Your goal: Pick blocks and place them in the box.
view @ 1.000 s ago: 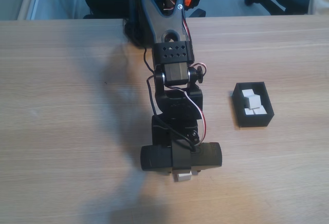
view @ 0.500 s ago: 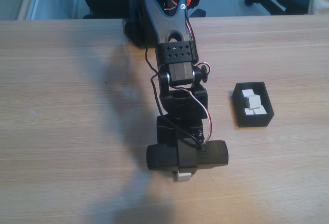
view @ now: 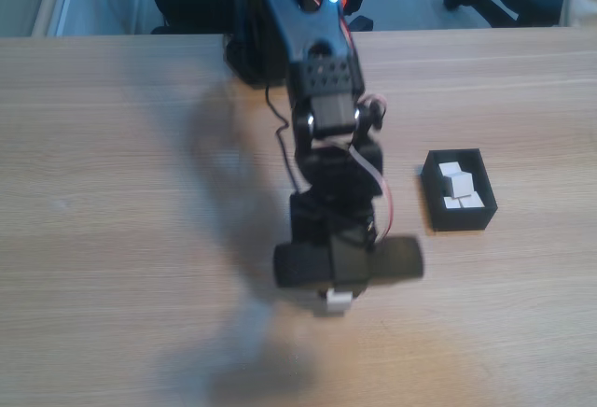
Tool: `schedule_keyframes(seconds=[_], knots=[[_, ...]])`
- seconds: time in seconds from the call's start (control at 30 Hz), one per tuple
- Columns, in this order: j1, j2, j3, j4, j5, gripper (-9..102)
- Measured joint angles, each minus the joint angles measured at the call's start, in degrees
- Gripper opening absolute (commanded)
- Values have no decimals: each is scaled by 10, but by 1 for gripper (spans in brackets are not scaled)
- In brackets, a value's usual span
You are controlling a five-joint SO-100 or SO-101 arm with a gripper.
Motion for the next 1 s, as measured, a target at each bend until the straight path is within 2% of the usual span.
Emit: schedule_keyframes(seconds=[0.27,0.53,1.0], knots=[[-73,177,103,85,54,4],[-174,314,189,127,98,4],[-328,323,182,161,174,2]])
